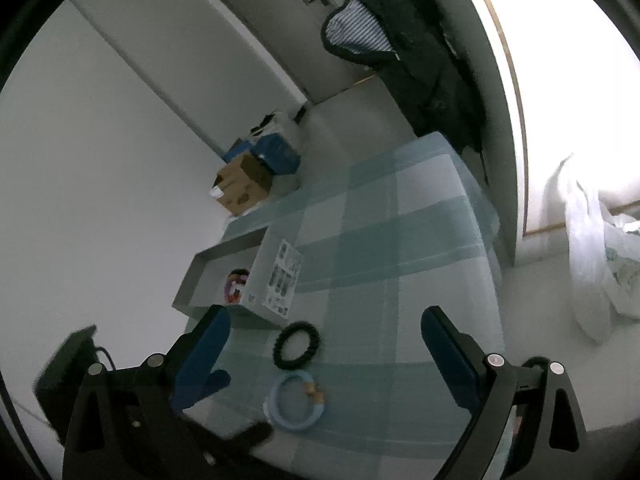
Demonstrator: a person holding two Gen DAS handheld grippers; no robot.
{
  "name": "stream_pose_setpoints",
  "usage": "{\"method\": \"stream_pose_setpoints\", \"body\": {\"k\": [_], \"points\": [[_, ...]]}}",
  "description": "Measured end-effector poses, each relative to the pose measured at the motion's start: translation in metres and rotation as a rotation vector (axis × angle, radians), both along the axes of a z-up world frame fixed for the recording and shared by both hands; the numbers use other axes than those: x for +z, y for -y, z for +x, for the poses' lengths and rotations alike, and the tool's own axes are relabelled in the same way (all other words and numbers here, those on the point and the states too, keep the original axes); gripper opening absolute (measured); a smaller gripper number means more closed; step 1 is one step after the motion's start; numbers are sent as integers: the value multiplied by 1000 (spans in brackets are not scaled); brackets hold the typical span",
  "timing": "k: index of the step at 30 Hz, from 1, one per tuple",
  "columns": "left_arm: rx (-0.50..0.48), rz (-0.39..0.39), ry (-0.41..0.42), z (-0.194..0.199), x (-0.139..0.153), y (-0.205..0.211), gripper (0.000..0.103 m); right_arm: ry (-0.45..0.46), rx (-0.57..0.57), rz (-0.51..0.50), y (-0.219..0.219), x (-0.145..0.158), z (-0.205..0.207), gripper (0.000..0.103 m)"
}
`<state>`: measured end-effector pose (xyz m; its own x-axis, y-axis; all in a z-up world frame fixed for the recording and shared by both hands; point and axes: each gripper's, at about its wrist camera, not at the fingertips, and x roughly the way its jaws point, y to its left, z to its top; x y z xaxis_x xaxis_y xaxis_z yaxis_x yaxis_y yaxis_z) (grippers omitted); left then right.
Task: Organize jewelry
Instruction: 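Grasp the light blue ring bracelet with the left gripper, then lift the blue ring with the left gripper while the right gripper grasps the black coiled bracelet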
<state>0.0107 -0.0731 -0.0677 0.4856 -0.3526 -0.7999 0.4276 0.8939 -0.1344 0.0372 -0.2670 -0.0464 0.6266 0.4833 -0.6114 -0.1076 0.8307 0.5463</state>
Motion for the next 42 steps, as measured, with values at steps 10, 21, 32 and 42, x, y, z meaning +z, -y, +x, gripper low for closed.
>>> {"method": "stream_pose_setpoints", "body": {"k": [10,21,32,42], "points": [[-13,111,-64,6,-23,18,80,-15,-13,24,16,-2,-1,97],[19,150,-64,4,-23,19,75,-26,-20,24,16,-4,-1,97],[-33,100,-78,7,-18,19,56,-46,-28,-15,13,-10,1,97],[84,-73,44,9,33,-33,56,-38,-6,-12,4,-14,3,97]]}}
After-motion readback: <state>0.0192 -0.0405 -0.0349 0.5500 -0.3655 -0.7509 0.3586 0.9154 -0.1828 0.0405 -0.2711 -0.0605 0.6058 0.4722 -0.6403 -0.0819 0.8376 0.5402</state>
